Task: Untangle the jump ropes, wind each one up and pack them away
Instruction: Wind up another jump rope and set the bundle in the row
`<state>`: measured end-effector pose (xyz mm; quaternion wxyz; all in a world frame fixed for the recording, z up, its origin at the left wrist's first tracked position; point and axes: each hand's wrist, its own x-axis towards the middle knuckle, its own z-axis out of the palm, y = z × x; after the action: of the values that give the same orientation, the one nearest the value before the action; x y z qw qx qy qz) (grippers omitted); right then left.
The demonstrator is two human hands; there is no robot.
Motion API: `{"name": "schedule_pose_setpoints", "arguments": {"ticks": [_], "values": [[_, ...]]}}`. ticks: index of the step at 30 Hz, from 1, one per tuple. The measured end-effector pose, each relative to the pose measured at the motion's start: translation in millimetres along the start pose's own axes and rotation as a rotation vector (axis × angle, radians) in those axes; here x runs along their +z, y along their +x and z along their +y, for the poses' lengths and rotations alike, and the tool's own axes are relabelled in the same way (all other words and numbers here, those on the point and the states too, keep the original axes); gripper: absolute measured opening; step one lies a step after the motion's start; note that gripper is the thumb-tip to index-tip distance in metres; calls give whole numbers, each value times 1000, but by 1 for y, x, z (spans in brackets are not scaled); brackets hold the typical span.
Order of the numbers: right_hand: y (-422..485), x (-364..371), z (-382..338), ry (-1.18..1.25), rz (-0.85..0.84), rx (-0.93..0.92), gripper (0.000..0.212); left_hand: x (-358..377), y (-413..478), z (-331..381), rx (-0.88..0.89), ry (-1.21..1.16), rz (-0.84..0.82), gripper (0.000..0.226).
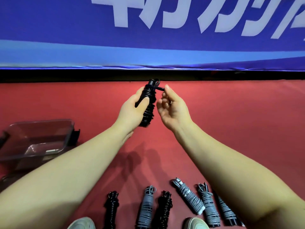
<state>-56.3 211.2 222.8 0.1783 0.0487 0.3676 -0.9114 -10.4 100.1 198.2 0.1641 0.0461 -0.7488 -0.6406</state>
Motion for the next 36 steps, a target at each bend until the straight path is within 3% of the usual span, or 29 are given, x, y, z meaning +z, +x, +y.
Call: {"name": "schedule_pose_setpoints", "arguments": {"ticks": [4,8,14,21,24,28,33,36], "values": [[14,4,-8,104,120,254,18,-6,-7,3,134,75,35,45],[16,7,-18,120,102,391,16,-11,-14,6,190,159,-27,53],[8,7,-22,-16,156,354,20,-18,-9,-3,271,344,-103,57],[5,6,-20,254,189,361,23,-18,-4,-9,368,524,-124,61],[4,6,-20,292,187,315,15,-19,-6,-9,372,568,-125,58],[5,2,-19,227,177,297,14,-14,-10,-6,381,511,-157,53],[15,-1,-23,-119,127,232,17,1,-17,-9,210,126,-230,50],[18,-8,-26,-263,104,176,15,6,-17,-13,140,138,-192,59]]}}
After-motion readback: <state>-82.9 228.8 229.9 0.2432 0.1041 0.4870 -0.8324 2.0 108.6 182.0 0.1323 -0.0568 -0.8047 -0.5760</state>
